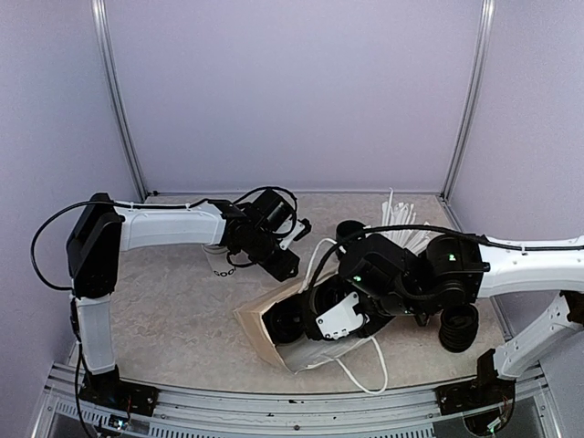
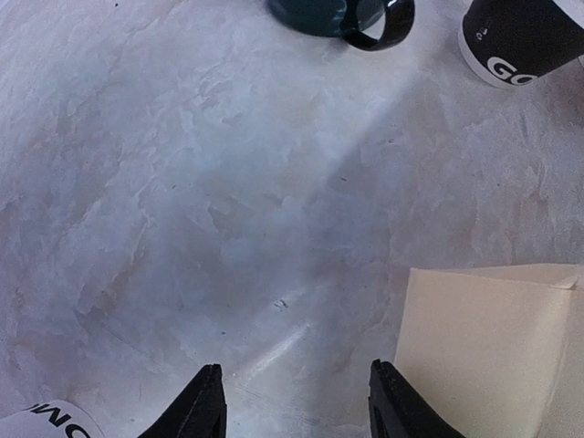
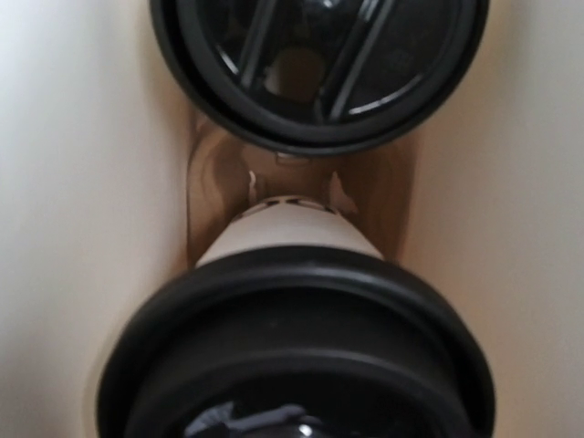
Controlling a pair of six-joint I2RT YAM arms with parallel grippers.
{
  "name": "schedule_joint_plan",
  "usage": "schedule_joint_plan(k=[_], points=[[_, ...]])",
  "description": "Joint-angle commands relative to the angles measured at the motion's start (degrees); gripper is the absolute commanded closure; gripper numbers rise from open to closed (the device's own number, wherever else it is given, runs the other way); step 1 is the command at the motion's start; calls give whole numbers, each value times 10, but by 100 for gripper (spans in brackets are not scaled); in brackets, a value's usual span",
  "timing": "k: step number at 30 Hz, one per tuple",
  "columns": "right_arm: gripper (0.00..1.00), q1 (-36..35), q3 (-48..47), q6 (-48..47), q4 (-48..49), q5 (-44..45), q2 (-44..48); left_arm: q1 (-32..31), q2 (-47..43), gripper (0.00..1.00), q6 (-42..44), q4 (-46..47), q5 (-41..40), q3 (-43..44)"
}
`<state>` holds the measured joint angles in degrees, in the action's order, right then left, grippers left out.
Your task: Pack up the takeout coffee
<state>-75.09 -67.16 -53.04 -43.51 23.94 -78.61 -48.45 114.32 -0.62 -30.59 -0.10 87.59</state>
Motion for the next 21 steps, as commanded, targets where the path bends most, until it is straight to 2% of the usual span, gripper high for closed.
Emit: schedule_joint_plan(k=[1,14,21], points=[[64,9,11,6,19,4,10,0,3,48,26,-1,39,5],[65,31,17,-9,39,-13,-1,3,11,51,41,13,70,-4],[66,31,-14,5,-14,-13,9,11,11,52,43,9,68,-2]])
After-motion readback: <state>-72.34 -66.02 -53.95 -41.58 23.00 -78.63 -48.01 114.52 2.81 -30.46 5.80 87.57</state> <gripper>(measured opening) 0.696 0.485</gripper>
